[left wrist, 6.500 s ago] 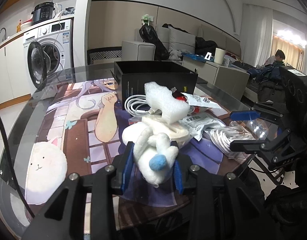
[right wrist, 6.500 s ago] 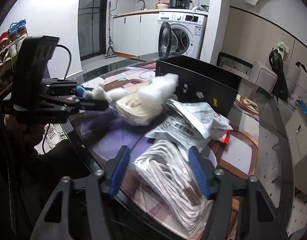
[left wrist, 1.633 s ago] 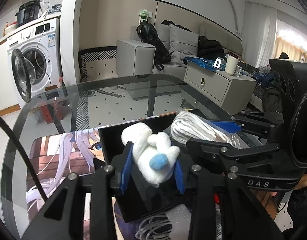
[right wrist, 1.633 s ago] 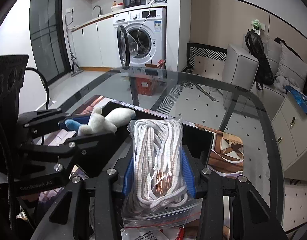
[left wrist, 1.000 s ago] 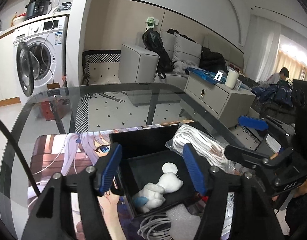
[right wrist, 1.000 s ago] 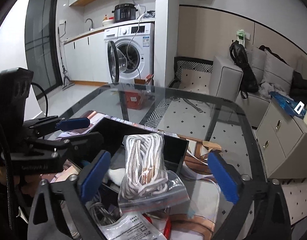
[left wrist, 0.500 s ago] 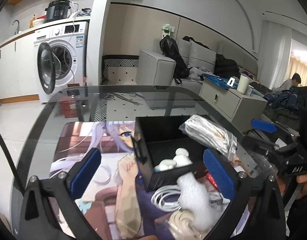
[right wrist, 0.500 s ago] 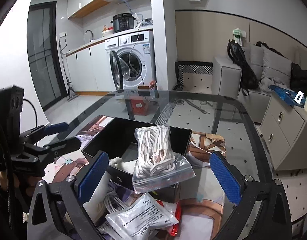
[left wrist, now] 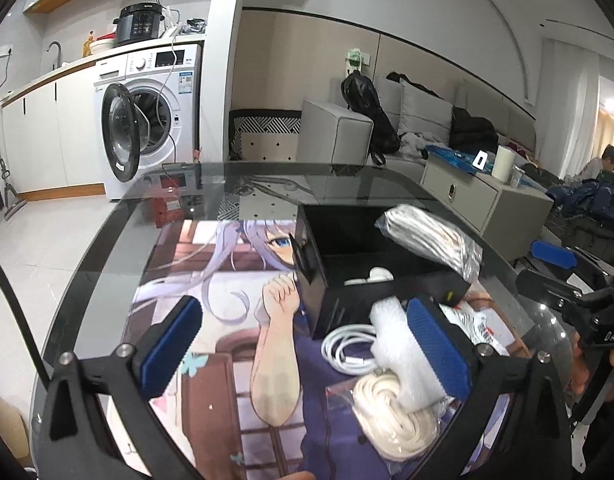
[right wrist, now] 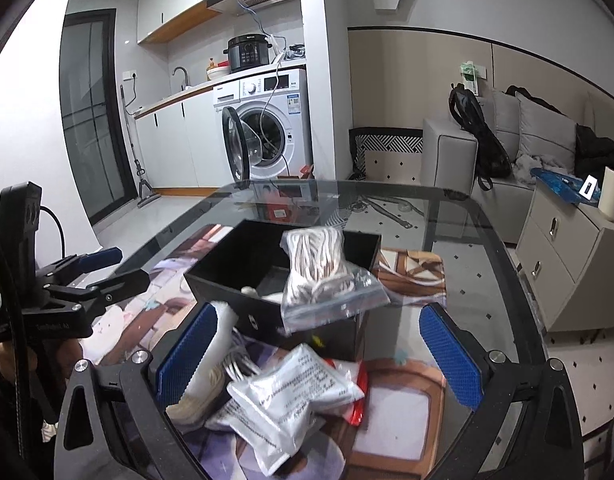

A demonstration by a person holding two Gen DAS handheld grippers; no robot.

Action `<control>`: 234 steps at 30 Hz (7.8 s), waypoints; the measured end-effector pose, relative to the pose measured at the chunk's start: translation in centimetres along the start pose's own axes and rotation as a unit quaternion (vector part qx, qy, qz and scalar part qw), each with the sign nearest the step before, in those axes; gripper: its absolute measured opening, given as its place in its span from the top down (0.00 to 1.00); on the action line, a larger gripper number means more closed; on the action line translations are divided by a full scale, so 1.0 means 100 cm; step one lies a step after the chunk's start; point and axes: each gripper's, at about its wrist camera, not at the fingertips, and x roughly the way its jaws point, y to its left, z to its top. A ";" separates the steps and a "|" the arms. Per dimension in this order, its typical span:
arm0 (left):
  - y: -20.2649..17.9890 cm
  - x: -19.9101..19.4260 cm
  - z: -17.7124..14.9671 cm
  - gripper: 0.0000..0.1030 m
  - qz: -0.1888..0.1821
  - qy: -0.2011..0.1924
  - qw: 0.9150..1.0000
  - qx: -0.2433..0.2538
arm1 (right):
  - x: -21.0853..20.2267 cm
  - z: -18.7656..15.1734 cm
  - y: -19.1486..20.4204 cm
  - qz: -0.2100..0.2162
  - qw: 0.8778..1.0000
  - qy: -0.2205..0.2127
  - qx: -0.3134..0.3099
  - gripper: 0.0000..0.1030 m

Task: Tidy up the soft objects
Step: 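Move the left tool to the white foam while the right tool reaches the white printed pouch, then grasp the white printed pouch with the right tool while the left tool grasps the white foam, then carry the foam over the black box with the left tool while the right tool carries the pouch there, then open the right tool to drop the pouch while the left tool releases the foam into the box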

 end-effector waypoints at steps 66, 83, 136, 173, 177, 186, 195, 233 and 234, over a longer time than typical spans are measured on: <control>-0.014 0.030 -0.027 0.00 -0.032 0.066 0.997 0.003 | 0.058 -0.052 -0.003 0.019 0.993 0.120 0.013 0.22; -0.024 0.032 -0.027 0.00 -0.037 0.070 0.997 0.018 | 0.062 -0.061 0.024 -0.035 0.987 0.115 -0.104 0.42; -0.039 0.004 -0.002 0.66 -0.105 0.033 0.993 0.034 | -0.022 -0.039 0.005 0.027 0.999 -0.008 -0.019 0.58; -0.027 0.047 0.052 0.65 -0.073 0.007 0.997 0.005 | 0.044 0.039 -0.005 0.015 1.000 0.000 -0.004 0.58; -0.029 0.061 0.053 0.65 -0.069 0.016 0.997 0.008 | 0.055 0.038 -0.009 0.003 1.000 0.008 -0.006 0.58; -0.031 0.077 0.051 0.65 -0.065 0.027 0.997 0.018 | 0.085 0.039 -0.014 0.001 0.999 0.032 -0.012 0.58; -0.036 0.084 0.050 0.65 -0.068 0.035 0.997 0.026 | 0.113 0.041 -0.017 0.039 0.998 0.053 0.005 0.58; -0.034 0.087 0.053 0.65 -0.076 0.043 0.996 0.031 | 0.118 0.044 -0.010 0.144 0.977 0.143 0.060 0.58; -0.034 0.087 0.053 0.65 -0.076 0.043 0.996 0.030 | 0.119 0.043 -0.009 0.151 0.976 0.146 0.061 0.58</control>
